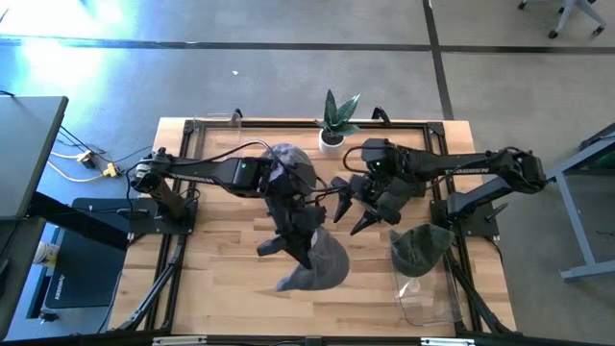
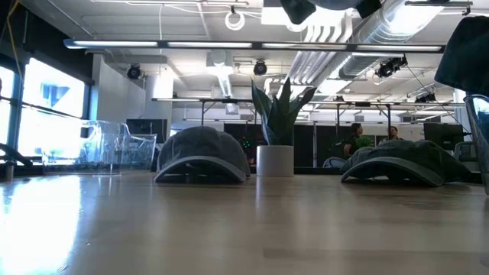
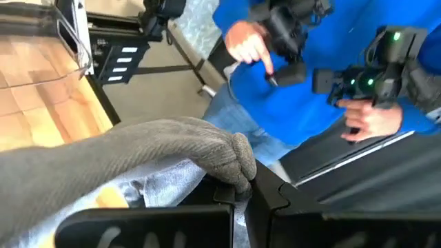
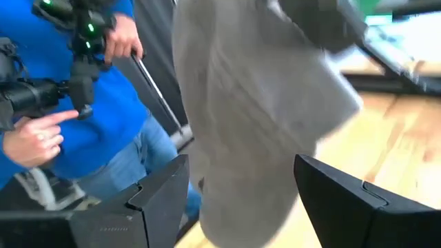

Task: Pick & Place hat
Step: Put the bottom gray cap into the top transparent bin

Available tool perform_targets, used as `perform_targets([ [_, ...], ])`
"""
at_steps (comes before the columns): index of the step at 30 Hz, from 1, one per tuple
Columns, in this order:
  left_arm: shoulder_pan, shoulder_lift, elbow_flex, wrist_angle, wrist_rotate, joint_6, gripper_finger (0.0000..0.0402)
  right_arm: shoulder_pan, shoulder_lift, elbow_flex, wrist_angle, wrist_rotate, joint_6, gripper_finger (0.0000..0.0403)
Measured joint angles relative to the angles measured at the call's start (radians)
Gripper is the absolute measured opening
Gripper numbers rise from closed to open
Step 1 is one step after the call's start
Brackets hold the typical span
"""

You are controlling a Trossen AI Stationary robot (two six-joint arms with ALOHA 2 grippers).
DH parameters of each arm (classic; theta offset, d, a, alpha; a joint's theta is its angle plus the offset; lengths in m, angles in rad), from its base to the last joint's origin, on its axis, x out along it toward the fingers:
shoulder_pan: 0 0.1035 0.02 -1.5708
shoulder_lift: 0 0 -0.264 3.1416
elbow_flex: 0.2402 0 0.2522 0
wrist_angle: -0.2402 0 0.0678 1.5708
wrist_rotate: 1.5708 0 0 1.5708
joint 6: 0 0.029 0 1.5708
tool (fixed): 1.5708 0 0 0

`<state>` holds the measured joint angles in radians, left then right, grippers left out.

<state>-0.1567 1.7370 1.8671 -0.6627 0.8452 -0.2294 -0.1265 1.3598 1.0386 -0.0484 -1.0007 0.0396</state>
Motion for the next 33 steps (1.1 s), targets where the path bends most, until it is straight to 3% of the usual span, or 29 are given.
perform_targets([
  [2, -0.001, 0.000, 0.000, -0.057, -0.002, 0.027, 0.0001, -0.010, -0.011, 0.000, -0.084, 0.045, -0.043, 0.0255],
  [7, -0.001, 0.000, 0.000, -0.392, -0.092, 0.077, 0.0001, -0.020, -0.048, 0.000, -0.206, 0.315, -0.127, 0.0251],
  [12, 0.000, 0.001, 0.000, -0.654, -0.318, 0.075, 0.0001, -0.019, -0.053, 0.000, -0.195, 0.348, -0.130, 0.0251],
  [18, -0.001, 0.002, 0.000, -0.692, -0.494, 0.091, 0.0001, 0.002, -0.054, -0.051, -0.096, 0.348, -0.170, 0.0251],
  [27, -0.093, 0.002, 0.000, -0.700, -0.520, 0.379, 0.0000, 0.024, -0.051, -0.159, 0.226, 0.311, -0.136, 0.0251],
  [33, -0.105, 0.002, 0.000, -0.668, -0.595, 0.409, 0.0000, 0.073, 0.009, -0.159, 0.317, 0.335, -0.206, 0.0251],
])
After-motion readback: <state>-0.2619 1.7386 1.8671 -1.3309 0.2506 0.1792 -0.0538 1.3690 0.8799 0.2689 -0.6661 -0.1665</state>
